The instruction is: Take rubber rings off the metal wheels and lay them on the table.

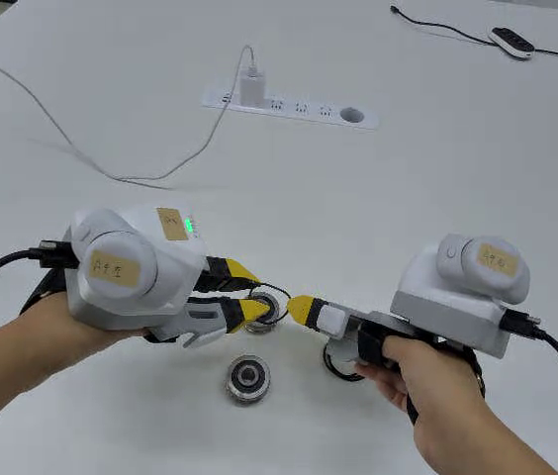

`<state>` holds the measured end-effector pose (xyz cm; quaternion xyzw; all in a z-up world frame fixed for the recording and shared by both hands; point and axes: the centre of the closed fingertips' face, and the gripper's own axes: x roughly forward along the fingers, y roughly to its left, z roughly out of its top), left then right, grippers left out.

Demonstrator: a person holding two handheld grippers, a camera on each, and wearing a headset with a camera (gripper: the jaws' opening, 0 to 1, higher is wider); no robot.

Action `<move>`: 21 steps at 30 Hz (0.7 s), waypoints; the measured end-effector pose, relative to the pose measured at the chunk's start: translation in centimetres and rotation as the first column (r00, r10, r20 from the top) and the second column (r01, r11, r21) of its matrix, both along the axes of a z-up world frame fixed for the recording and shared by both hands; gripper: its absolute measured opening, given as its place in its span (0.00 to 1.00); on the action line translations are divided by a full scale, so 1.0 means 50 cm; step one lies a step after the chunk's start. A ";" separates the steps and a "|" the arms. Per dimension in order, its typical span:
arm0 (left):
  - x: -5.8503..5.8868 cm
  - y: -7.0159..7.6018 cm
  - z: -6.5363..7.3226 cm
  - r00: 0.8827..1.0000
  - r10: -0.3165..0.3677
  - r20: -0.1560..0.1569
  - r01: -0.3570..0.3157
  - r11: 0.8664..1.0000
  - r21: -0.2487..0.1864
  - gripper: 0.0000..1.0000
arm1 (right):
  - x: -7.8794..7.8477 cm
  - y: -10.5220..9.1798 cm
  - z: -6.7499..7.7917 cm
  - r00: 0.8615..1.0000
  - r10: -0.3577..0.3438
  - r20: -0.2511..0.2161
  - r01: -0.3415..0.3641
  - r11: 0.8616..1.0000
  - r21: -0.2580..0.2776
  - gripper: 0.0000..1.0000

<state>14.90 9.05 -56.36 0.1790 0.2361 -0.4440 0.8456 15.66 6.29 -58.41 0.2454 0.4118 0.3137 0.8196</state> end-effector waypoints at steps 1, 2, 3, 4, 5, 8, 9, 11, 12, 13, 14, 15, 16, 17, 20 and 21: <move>0.000 0.000 0.001 1.000 0.001 0.002 -0.001 1.000 -0.001 0.16 | 0.000 -0.002 0.001 1.000 0.000 0.003 0.000 1.000 -0.006 0.01; -0.001 0.001 0.004 1.000 0.002 0.003 -0.002 1.000 -0.004 0.16 | 0.001 -0.007 0.000 1.000 0.000 0.008 0.000 1.000 -0.019 0.01; 0.000 0.001 0.004 1.000 0.002 0.004 -0.002 1.000 -0.007 0.17 | 0.002 -0.010 -0.001 1.000 -0.001 0.008 0.001 1.000 -0.024 0.01; 0.000 0.002 0.005 1.000 0.004 0.006 -0.004 1.000 -0.010 0.17 | 0.002 -0.012 -0.002 1.000 -0.004 0.007 0.004 1.000 -0.027 0.01; 0.001 0.004 0.006 1.000 0.007 0.009 -0.007 1.000 -0.010 0.17 | 0.002 -0.015 -0.001 1.000 -0.007 0.005 0.007 1.000 -0.029 0.01; 0.001 0.008 0.007 1.000 0.013 0.012 -0.013 1.000 -0.012 0.19 | 0.001 -0.025 0.001 1.000 -0.010 0.015 0.011 0.999 -0.049 0.01; 0.000 0.009 0.006 1.000 0.014 0.013 -0.014 1.000 -0.011 0.19 | 0.001 -0.027 0.002 1.000 -0.010 0.017 0.011 0.999 -0.053 0.01; -0.001 0.013 0.008 1.000 0.018 0.016 -0.018 1.000 -0.012 0.19 | 0.001 -0.034 0.005 1.000 -0.016 0.021 0.017 0.998 -0.059 0.01; -0.002 0.015 0.009 1.000 0.022 0.018 -0.021 1.000 -0.015 0.20 | 0.001 -0.039 0.006 1.000 -0.018 0.025 0.019 0.998 -0.066 0.01; -0.002 0.017 0.009 1.000 0.024 0.019 -0.024 1.000 -0.017 0.20 | 0.002 -0.042 0.007 0.999 -0.019 0.027 0.021 0.997 -0.071 0.01; -0.002 0.019 0.009 0.999 0.028 0.020 -0.028 0.999 -0.018 0.21 | 0.002 -0.045 0.007 0.999 -0.020 0.027 0.022 0.997 -0.075 0.01; -0.002 0.023 0.010 0.999 0.034 0.022 -0.033 0.999 -0.018 0.21 | 0.001 -0.049 0.007 0.999 -0.021 0.027 0.023 0.996 -0.081 0.01; -0.003 0.026 0.010 0.999 0.038 0.023 -0.038 0.999 -0.021 0.22 | 0.000 -0.053 0.008 0.999 -0.022 0.029 0.024 0.996 -0.087 0.01; -0.004 0.030 0.011 0.999 0.046 0.024 -0.046 0.999 -0.026 0.22 | -0.002 -0.056 0.010 0.999 -0.022 0.030 0.025 0.995 -0.092 0.01; -0.011 0.035 0.013 0.998 0.057 0.026 -0.056 0.998 -0.031 0.22 | -0.003 -0.068 0.012 0.999 -0.025 0.036 0.029 0.994 -0.109 0.01; -0.013 0.037 0.013 0.998 0.060 0.026 -0.059 0.998 -0.032 0.23 | -0.004 -0.072 0.012 0.999 -0.025 0.039 0.029 0.993 -0.114 0.01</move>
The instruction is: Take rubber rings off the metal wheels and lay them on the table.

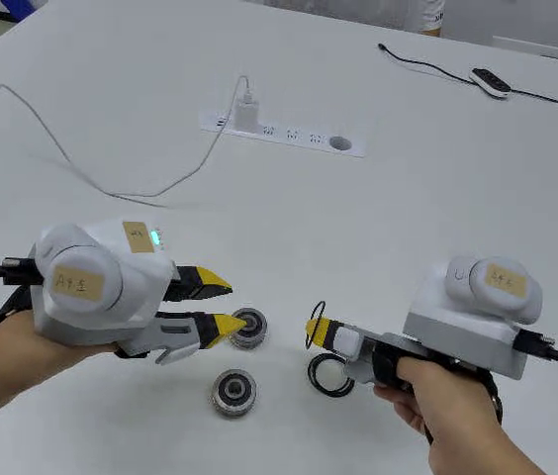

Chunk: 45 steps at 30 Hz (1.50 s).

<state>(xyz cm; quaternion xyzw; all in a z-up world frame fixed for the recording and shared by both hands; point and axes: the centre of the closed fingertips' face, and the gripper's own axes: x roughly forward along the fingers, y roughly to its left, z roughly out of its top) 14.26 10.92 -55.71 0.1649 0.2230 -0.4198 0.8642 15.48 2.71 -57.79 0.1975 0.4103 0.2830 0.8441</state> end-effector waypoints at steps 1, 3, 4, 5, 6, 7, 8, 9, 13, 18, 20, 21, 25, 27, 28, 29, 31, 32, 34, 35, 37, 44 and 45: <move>-0.003 0.004 0.000 1.000 0.003 0.001 -0.003 1.000 0.001 0.23 | 0.000 -0.007 0.000 1.000 -0.003 0.006 0.003 1.000 -0.013 0.01; -0.007 0.009 0.000 1.000 0.009 0.001 -0.009 1.000 0.001 0.23 | -0.001 -0.014 0.001 1.000 -0.001 0.012 0.001 1.000 -0.030 0.01; -0.010 0.012 0.000 1.000 0.013 0.002 -0.013 1.000 -0.001 0.23 | -0.001 -0.021 0.001 1.000 -0.005 0.013 0.006 0.999 -0.039 0.01; -0.012 0.015 0.001 1.000 0.017 0.003 -0.017 1.000 -0.002 0.23 | -0.001 -0.026 0.000 1.000 -0.001 0.016 0.002 0.999 -0.051 0.01; -0.014 0.019 0.001 1.000 0.024 0.004 -0.024 1.000 -0.003 0.23 | -0.002 -0.032 -0.001 1.000 -0.003 0.017 0.004 0.998 -0.064 0.01; -0.016 0.022 0.002 1.000 0.027 0.004 -0.027 1.000 -0.006 0.23 | -0.002 -0.039 -0.003 1.000 -0.002 0.021 0.004 0.997 -0.077 0.01; -0.019 0.023 0.003 1.000 0.030 0.004 -0.030 1.000 -0.009 0.23 | -0.003 -0.044 -0.004 1.000 0.004 0.026 -0.001 0.996 -0.094 0.01; -0.022 0.025 0.005 0.999 0.035 0.005 -0.035 0.999 -0.013 0.23 | -0.004 -0.054 -0.006 0.999 0.007 0.037 -0.002 0.993 -0.122 0.01; -0.032 0.032 0.009 0.999 0.048 0.006 -0.048 0.999 -0.019 0.23 | -0.010 -0.074 -0.012 0.999 0.016 0.039 -0.010 0.986 -0.166 0.01; -0.041 0.037 0.012 0.998 0.069 0.006 -0.068 0.997 -0.032 0.23 | -0.021 -0.097 -0.019 0.998 0.040 0.041 -0.030 0.973 -0.231 0.01; -0.047 0.037 0.014 0.998 0.069 0.004 -0.069 0.997 -0.034 0.23 | -0.023 -0.102 -0.023 0.998 0.053 0.044 -0.040 0.966 -0.255 0.01; -0.051 0.035 0.016 0.998 0.067 0.003 -0.067 0.997 -0.037 0.23 | -0.025 -0.104 -0.025 0.997 0.062 0.045 -0.049 0.964 -0.261 0.01; -0.056 0.037 0.019 0.998 0.063 0.006 -0.063 0.997 -0.032 0.23 | -0.028 -0.109 -0.028 0.997 0.065 0.039 -0.052 0.961 -0.272 0.01; -0.056 0.039 0.021 0.997 0.071 0.007 -0.071 0.997 -0.037 0.23 | -0.030 -0.109 -0.028 0.997 0.066 0.031 -0.055 0.961 -0.271 0.01; -0.055 0.040 0.022 0.997 0.074 0.009 -0.074 0.997 -0.038 0.23 | -0.031 -0.108 -0.028 0.997 0.065 0.030 -0.054 0.962 -0.269 0.01; -0.056 0.041 0.024 0.997 0.076 0.010 -0.075 0.996 -0.041 0.23 | -0.031 -0.107 -0.026 0.998 0.063 0.029 -0.053 0.962 -0.267 0.01; -0.056 0.041 0.026 0.997 0.079 0.012 -0.078 0.996 -0.044 0.23 | -0.033 -0.105 -0.026 0.998 0.063 0.027 -0.054 0.963 -0.265 0.01; -0.056 0.042 0.026 0.997 0.079 0.011 -0.079 0.996 -0.045 0.23 | -0.033 -0.104 -0.025 0.998 0.061 0.026 -0.052 0.964 -0.262 0.01; -0.057 0.041 0.025 0.997 0.079 0.010 -0.078 0.996 -0.047 0.23 | -0.033 -0.103 -0.024 0.998 0.059 0.030 -0.049 0.965 -0.256 0.01; -0.058 0.041 0.025 0.997 0.077 0.009 -0.077 0.996 -0.046 0.23 | -0.032 -0.101 -0.023 0.998 0.057 0.031 -0.047 0.968 -0.248 0.01; -0.058 0.041 0.023 0.997 0.075 0.007 -0.075 0.996 -0.045 0.23 | -0.030 -0.099 -0.020 0.998 0.049 0.033 -0.040 0.972 -0.233 0.01; -0.058 0.042 0.021 0.997 0.077 0.005 -0.077 0.996 -0.043 0.23 | -0.028 -0.101 -0.031 0.997 0.068 0.033 -0.057 0.962 -0.268 0.02; -0.057 0.043 0.021 0.997 0.077 0.005 -0.077 0.996 -0.042 0.23 | -0.027 -0.100 -0.031 0.997 0.070 0.033 -0.058 0.960 -0.273 0.02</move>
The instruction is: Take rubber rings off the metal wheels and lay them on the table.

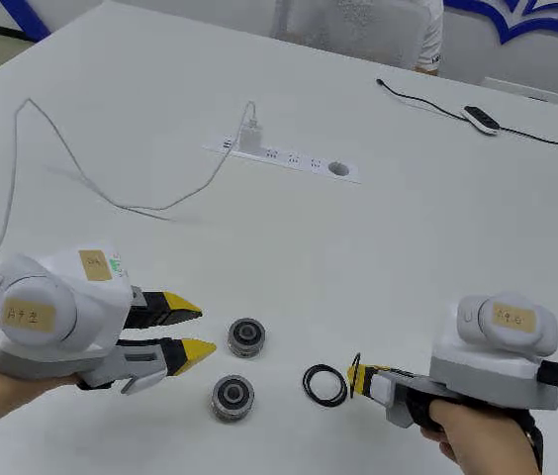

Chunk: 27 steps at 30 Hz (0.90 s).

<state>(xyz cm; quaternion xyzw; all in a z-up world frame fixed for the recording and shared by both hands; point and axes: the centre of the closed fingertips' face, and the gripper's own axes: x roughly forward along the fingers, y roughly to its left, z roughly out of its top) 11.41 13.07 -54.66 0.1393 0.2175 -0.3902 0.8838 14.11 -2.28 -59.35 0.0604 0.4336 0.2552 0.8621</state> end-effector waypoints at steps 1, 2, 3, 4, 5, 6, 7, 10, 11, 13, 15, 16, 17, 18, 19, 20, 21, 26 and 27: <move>0.001 0.002 -0.002 1.000 0.001 -0.001 -0.001 1.000 0.000 0.23 | 0.001 0.001 -0.001 1.000 0.005 0.001 -0.005 1.000 -0.006 0.02; 0.003 0.004 -0.003 1.000 0.003 -0.001 -0.003 1.000 0.000 0.23 | 0.001 0.002 -0.004 1.000 0.005 -0.004 -0.005 1.000 -0.005 0.02; 0.003 0.003 -0.004 1.000 0.004 -0.001 -0.004 1.000 -0.001 0.23 | 0.002 0.004 -0.006 1.000 0.007 -0.006 -0.007 1.000 -0.008 0.02; 0.004 0.003 -0.004 1.000 0.006 -0.002 -0.006 1.000 -0.003 0.23 | 0.003 0.004 -0.010 1.000 0.011 -0.007 -0.011 1.000 -0.018 0.02; 0.005 0.005 -0.005 1.000 0.008 -0.001 -0.008 1.000 -0.003 0.23 | 0.003 0.004 -0.012 1.000 0.016 -0.006 -0.017 0.999 -0.028 0.02; 0.006 0.006 -0.006 1.000 0.009 -0.001 -0.009 1.000 -0.002 0.23 | 0.003 0.005 -0.015 1.000 0.021 -0.006 -0.021 0.999 -0.033 0.02; 0.007 0.008 -0.008 1.000 0.010 -0.002 -0.010 1.000 -0.002 0.23 | 0.003 0.008 -0.017 1.000 0.025 -0.006 -0.025 0.999 -0.036 0.02; 0.009 0.011 -0.010 1.000 0.016 -0.002 -0.016 1.000 -0.005 0.23 | 0.003 0.009 -0.023 0.999 0.031 -0.012 -0.032 0.998 -0.047 0.03; 0.009 0.011 -0.010 1.000 0.017 -0.002 -0.017 1.000 -0.005 0.23 | 0.003 0.009 -0.026 0.999 0.039 -0.012 -0.040 0.998 -0.055 0.03; 0.010 0.012 -0.011 1.000 0.018 -0.002 -0.018 1.000 -0.004 0.22 | 0.003 0.008 -0.029 0.999 0.035 -0.019 -0.036 0.998 -0.047 0.03; 0.010 0.014 -0.011 1.000 0.020 -0.002 -0.020 1.000 -0.005 0.23 | 0.003 0.007 -0.026 0.999 0.032 -0.017 -0.032 0.998 -0.050 0.03; 0.010 0.015 -0.011 1.000 0.022 -0.002 -0.022 1.000 -0.006 0.23 | 0.005 0.005 -0.026 0.999 0.031 -0.015 -0.031 0.998 -0.050 0.03; 0.010 0.017 -0.011 1.000 0.023 -0.002 -0.023 1.000 -0.007 0.23 | 0.005 0.005 -0.026 0.999 0.029 -0.016 -0.029 0.998 -0.048 0.03; 0.011 0.018 -0.011 1.000 0.024 -0.002 -0.024 1.000 -0.007 0.23 | 0.005 0.006 -0.025 0.999 0.027 -0.017 -0.028 0.999 -0.045 0.03; 0.010 0.018 -0.010 1.000 0.026 -0.003 -0.026 1.000 -0.009 0.23 | 0.005 0.006 -0.026 0.999 0.025 -0.020 -0.026 0.999 -0.045 0.03; 0.010 0.019 -0.010 1.000 0.026 -0.002 -0.026 1.000 -0.009 0.23 | 0.004 0.004 -0.028 0.999 0.025 -0.023 -0.026 0.999 -0.047 0.03; 0.010 0.021 -0.010 1.000 0.028 -0.002 -0.028 1.000 -0.009 0.23 | 0.001 0.003 -0.030 0.999 0.022 -0.033 -0.024 0.999 -0.046 0.03; 0.008 0.027 -0.005 0.999 0.036 0.004 -0.036 0.999 -0.009 0.23 | -0.014 0.007 -0.035 0.995 -0.031 -0.099 0.032 0.999 0.004 0.03; 0.007 0.027 -0.003 0.999 0.037 0.004 -0.037 0.999 -0.009 0.23 | -0.016 0.009 -0.034 0.994 -0.038 -0.106 0.040 0.999 0.019 0.03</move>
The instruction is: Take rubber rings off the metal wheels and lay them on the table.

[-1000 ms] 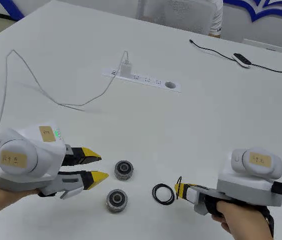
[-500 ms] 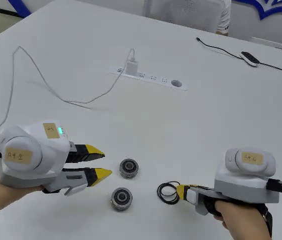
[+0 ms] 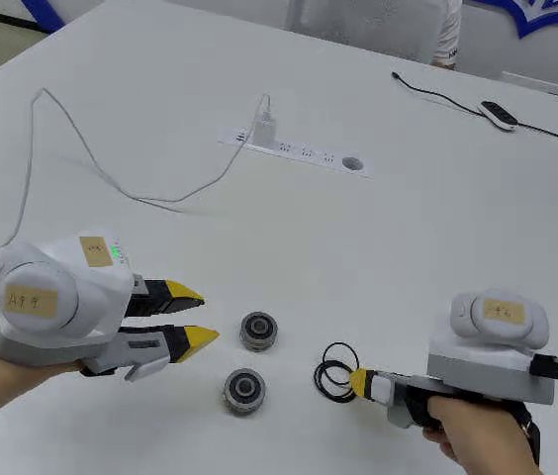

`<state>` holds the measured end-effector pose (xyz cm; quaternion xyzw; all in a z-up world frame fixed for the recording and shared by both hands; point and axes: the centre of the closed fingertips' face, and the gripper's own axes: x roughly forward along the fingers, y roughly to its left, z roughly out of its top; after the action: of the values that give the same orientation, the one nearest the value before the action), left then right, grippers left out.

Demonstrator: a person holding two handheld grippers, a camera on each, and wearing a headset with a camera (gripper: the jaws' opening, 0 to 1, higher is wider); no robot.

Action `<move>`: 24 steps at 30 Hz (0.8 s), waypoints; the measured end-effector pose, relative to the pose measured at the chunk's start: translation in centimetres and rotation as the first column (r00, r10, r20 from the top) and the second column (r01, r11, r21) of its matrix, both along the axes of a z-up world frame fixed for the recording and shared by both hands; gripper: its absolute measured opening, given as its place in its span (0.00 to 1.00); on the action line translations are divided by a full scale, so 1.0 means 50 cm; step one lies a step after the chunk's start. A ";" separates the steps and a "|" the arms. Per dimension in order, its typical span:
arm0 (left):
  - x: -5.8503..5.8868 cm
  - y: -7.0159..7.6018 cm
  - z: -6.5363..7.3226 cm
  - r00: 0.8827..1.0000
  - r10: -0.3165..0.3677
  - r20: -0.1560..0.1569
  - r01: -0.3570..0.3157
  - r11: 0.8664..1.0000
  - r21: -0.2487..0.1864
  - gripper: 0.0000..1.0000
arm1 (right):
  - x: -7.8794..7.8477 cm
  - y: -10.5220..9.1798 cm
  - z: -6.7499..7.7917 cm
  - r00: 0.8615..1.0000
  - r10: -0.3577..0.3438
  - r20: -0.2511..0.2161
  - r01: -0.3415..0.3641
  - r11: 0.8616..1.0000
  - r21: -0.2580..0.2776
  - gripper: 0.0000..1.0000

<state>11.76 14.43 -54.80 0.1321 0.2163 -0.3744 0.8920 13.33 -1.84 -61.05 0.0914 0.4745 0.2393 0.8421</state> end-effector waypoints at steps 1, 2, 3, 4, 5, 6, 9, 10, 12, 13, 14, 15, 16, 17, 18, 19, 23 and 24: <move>-0.001 0.000 0.001 1.000 0.001 0.001 -0.001 1.000 0.000 0.22 | -0.002 0.002 0.001 1.000 -0.014 -0.013 0.014 1.000 0.018 0.03; -0.002 0.001 0.003 1.000 0.004 0.002 -0.004 1.000 0.002 0.22 | -0.004 0.001 0.001 0.999 -0.032 -0.027 0.033 0.999 0.032 0.03; -0.003 0.001 0.003 1.000 0.004 0.003 -0.004 1.000 0.003 0.22 | -0.004 -0.002 0.000 0.999 -0.036 -0.029 0.037 0.999 0.031 0.03; -0.005 0.000 0.005 1.000 0.003 0.002 -0.003 1.000 0.002 0.22 | -0.005 -0.005 0.000 0.999 -0.036 -0.026 0.037 0.999 0.022 0.04; -0.006 -0.001 0.006 1.000 0.003 0.003 -0.003 1.000 0.001 0.22 | -0.005 -0.008 -0.001 0.999 -0.035 -0.022 0.035 0.999 0.015 0.05; -0.007 -0.002 0.006 1.000 0.002 0.003 -0.002 1.000 0.002 0.22 | -0.006 -0.009 -0.001 0.999 -0.035 -0.021 0.035 0.999 0.014 0.05; -0.009 -0.005 0.007 1.000 0.000 0.002 0.000 1.000 0.002 0.22 | -0.008 -0.014 0.000 0.999 -0.042 -0.024 0.043 0.999 0.022 0.06; -0.010 -0.006 0.007 1.000 -0.001 0.002 0.001 1.000 0.002 0.22 | -0.010 -0.015 0.001 0.999 -0.044 -0.021 0.044 0.999 0.024 0.07; -0.011 -0.007 0.008 1.000 -0.003 0.001 0.003 1.000 0.002 0.22 | -0.015 -0.014 0.002 0.999 -0.043 -0.028 0.044 0.999 0.032 0.07; -0.011 -0.008 0.008 1.000 -0.003 0.002 0.003 1.000 0.002 0.23 | -0.017 -0.014 0.003 0.999 -0.043 -0.027 0.044 0.999 0.033 0.07; -0.011 -0.007 0.009 1.000 -0.002 0.002 0.002 1.000 0.000 0.23 | -0.018 -0.014 0.004 0.999 -0.042 -0.025 0.043 0.999 0.032 0.07; -0.011 -0.007 0.010 1.000 0.000 0.003 0.000 1.000 -0.001 0.23 | -0.019 -0.015 0.004 0.999 -0.042 -0.023 0.043 0.999 0.031 0.07; -0.010 -0.006 0.011 1.000 0.002 0.005 -0.002 1.000 -0.001 0.23 | -0.019 -0.016 0.005 0.999 -0.043 -0.021 0.043 0.999 0.031 0.08; -0.010 -0.005 0.013 1.000 0.005 0.007 -0.005 1.000 -0.003 0.23 | -0.017 -0.017 0.008 0.999 -0.041 -0.010 0.041 0.999 0.033 0.09; -0.010 -0.004 0.015 1.000 0.006 0.008 -0.006 1.000 -0.008 0.23 | -0.014 -0.016 0.010 1.000 -0.029 0.010 0.029 0.999 0.034 0.11; -0.012 -0.004 0.018 1.000 0.004 0.010 -0.004 1.000 -0.023 0.24 | -0.006 -0.012 0.015 0.998 0.011 0.061 -0.013 0.999 0.031 0.12; -0.012 0.002 0.017 1.000 0.002 0.003 -0.002 0.999 -0.037 0.30 | 0.002 -0.008 0.019 0.991 0.075 0.106 -0.076 0.997 0.001 0.21; -0.013 0.006 0.018 1.000 0.002 0.006 -0.002 1.000 -0.028 0.31 | 0.009 -0.007 0.029 0.988 0.078 0.132 -0.079 0.997 0.006 0.21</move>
<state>11.13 14.73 -53.92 0.1203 0.2086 -0.3759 0.8948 13.79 -2.21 -59.62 0.0613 0.4200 0.2803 0.8609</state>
